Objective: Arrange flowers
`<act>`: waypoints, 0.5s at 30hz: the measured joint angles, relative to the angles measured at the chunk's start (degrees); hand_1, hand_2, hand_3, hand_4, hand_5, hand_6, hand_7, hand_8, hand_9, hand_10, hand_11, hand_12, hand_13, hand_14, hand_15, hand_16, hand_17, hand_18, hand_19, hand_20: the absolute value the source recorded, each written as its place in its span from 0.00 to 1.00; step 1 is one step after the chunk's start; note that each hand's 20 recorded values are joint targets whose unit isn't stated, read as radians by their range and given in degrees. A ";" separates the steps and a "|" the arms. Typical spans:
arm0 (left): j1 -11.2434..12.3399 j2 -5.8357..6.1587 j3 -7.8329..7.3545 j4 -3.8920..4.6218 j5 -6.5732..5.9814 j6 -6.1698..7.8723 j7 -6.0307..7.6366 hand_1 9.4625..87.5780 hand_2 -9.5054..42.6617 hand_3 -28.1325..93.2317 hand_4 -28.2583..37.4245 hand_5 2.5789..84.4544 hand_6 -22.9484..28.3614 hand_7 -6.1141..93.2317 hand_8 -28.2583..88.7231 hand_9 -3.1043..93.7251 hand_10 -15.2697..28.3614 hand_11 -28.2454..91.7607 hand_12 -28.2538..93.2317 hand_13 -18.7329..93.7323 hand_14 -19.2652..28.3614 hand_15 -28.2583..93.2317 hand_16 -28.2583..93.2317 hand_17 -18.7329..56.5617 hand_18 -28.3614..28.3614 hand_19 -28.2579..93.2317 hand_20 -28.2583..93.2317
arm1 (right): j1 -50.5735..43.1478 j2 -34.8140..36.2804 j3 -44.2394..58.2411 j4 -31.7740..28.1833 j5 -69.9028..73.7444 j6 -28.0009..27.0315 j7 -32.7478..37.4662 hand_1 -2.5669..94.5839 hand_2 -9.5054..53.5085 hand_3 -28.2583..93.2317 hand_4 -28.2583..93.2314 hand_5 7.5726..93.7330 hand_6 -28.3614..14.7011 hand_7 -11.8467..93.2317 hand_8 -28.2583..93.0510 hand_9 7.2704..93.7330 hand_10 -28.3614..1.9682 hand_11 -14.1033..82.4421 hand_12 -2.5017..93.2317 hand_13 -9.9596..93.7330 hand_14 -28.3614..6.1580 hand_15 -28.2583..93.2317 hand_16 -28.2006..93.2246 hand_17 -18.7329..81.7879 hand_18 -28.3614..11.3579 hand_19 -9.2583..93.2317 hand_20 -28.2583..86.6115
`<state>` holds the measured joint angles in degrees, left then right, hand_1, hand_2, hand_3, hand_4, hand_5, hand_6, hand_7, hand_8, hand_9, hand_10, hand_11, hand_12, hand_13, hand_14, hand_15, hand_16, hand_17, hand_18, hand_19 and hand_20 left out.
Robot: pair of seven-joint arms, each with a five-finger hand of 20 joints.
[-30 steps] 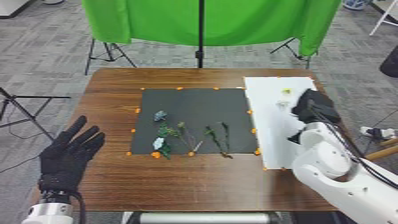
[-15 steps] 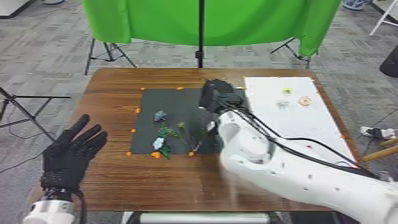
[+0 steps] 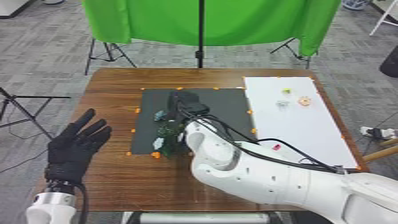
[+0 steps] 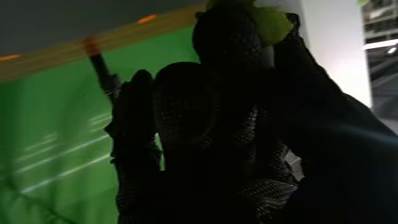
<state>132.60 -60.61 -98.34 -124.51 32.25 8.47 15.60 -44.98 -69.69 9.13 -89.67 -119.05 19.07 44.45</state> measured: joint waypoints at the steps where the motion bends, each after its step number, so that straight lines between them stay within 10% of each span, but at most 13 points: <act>1: -0.24 0.08 0.08 0.09 0.00 -0.06 -0.13 0.15 0.29 0.91 0.02 0.41 0.62 0.18 0.16 0.40 0.83 0.41 0.32 0.38 1.00 0.64 0.16 0.12 0.99 0.70 0.30 | 0.29 -0.15 -0.58 0.15 0.04 -0.01 0.18 0.59 0.00 0.79 0.00 0.85 0.71 0.30 0.23 0.94 0.70 0.47 0.36 0.81 0.66 0.83 0.41 0.48 0.22 0.93 0.57; 15: -1.75 1.76 0.92 0.50 -0.42 0.00 0.05 0.15 0.30 0.91 0.02 0.40 0.61 0.18 0.16 0.40 0.83 0.41 0.32 0.38 1.00 0.64 0.16 0.12 0.99 0.70 0.29 | 0.35 -0.18 -0.19 0.32 -0.48 -6.26 1.42 0.47 0.00 0.85 0.00 0.73 0.71 0.26 0.14 0.82 0.61 0.65 0.29 0.77 0.62 0.87 0.40 0.45 0.19 0.93 0.60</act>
<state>130.85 -58.85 -97.42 -124.01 31.84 8.47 15.65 -44.63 -69.87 8.94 -89.35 -119.53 12.82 45.87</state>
